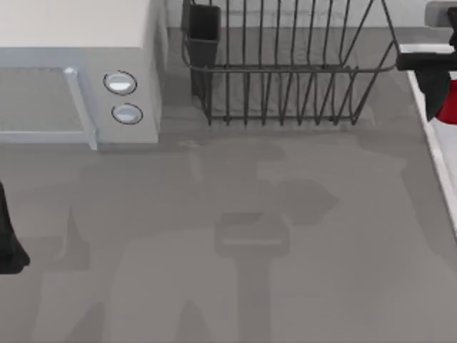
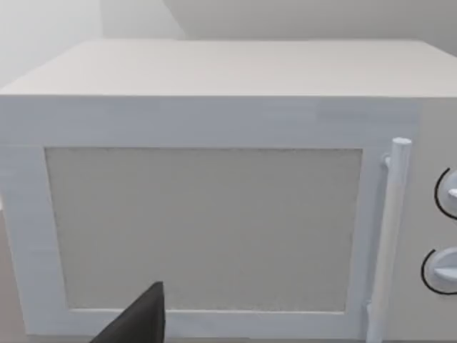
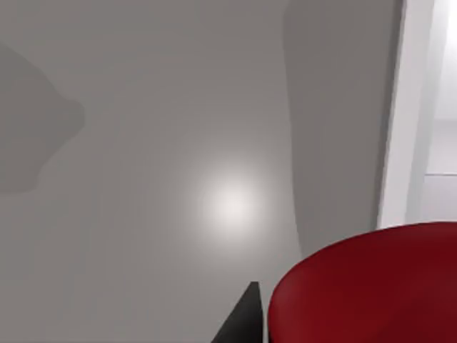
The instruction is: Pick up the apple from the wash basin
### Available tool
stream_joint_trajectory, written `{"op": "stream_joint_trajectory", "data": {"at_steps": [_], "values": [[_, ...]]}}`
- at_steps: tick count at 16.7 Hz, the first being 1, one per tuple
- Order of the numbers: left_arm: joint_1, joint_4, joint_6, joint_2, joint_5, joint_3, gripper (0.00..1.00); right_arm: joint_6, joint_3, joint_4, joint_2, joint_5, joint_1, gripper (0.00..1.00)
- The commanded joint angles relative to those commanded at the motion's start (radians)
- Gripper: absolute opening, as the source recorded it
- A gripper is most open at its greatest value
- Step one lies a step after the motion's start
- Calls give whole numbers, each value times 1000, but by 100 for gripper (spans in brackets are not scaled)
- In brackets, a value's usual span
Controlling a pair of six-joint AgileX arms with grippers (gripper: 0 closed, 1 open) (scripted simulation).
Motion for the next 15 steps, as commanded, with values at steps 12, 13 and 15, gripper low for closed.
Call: {"op": "stream_joint_trajectory", "data": {"at_steps": [12, 13, 15], "values": [[0, 0, 0, 0, 0, 0, 100, 551, -157, 52, -97, 7, 554, 0], [0, 0, 0, 0, 0, 0, 100, 551, -157, 52, -97, 7, 554, 0], [0, 0, 0, 0, 0, 0, 100, 551, -157, 53, -92, 5, 551, 0]]}}
